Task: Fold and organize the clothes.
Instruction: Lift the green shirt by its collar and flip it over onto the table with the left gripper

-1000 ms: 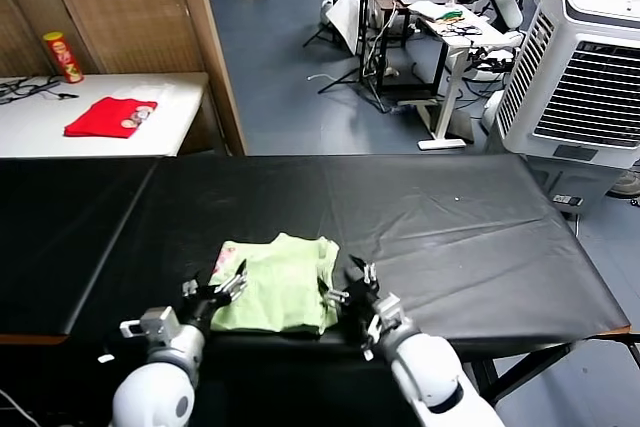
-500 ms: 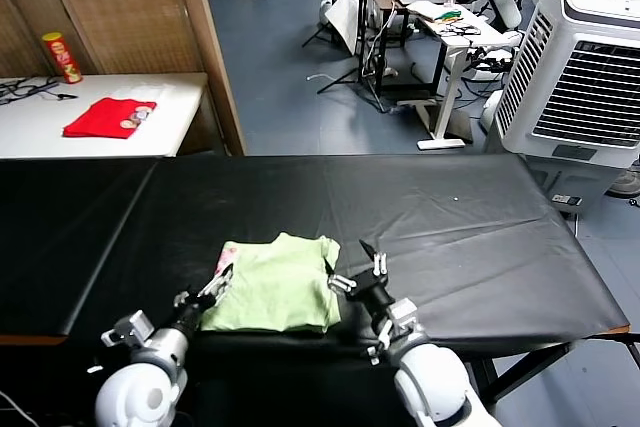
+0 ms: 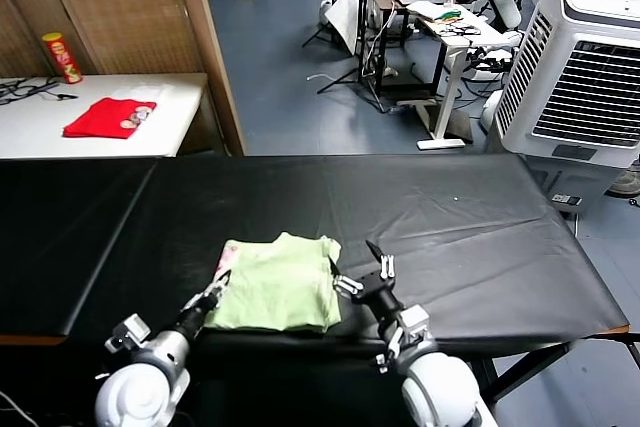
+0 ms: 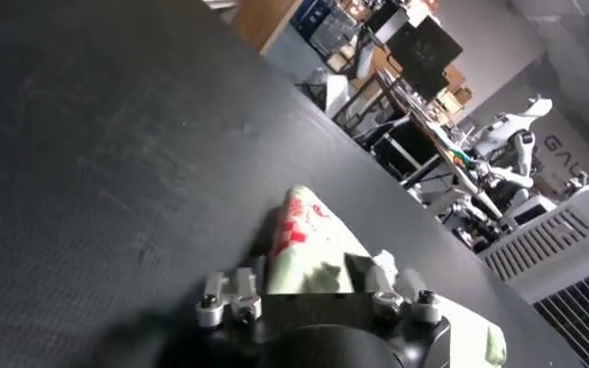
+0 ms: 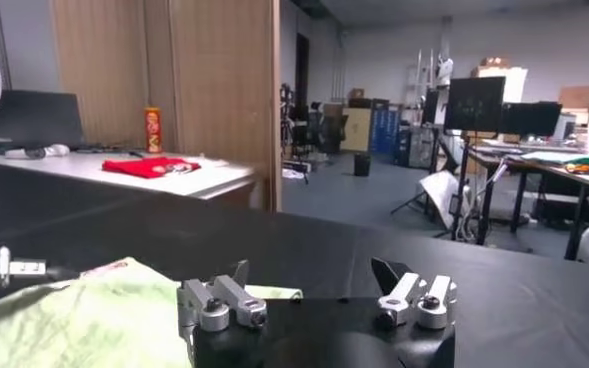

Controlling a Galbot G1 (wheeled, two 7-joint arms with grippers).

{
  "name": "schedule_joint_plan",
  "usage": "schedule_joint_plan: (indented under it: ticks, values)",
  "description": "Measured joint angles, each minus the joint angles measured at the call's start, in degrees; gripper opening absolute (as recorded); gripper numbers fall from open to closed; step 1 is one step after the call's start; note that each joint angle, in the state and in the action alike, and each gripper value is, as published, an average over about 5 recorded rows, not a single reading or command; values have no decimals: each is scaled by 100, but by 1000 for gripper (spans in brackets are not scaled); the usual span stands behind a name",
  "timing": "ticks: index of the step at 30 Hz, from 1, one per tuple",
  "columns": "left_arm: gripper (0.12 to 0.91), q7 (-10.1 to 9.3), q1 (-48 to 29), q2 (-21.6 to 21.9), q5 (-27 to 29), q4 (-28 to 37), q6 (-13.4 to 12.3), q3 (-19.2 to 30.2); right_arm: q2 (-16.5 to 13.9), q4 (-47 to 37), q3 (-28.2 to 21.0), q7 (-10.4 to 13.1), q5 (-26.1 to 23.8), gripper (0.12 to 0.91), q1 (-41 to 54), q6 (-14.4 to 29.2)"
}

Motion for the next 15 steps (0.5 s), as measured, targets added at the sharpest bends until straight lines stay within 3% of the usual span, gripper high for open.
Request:
schedule_joint_plan:
  ticks: [3,5,8,15]
  values:
    - [178,-73,8,31,419,-87,10,18,44,14,51,30,-152,798,-56,-56]
    - [152,-162,3,80,783,-165,35,0,82,23,90,63,-240,798,-102,-114]
    - [159,-192,-14,211,1396,-256,25,-81,127,37,150,93,-306,798,-172,-149]
    - [156,35,99,1001,2704,-290,-183,-598,150,30,288,106,-327,798,-238,-148]
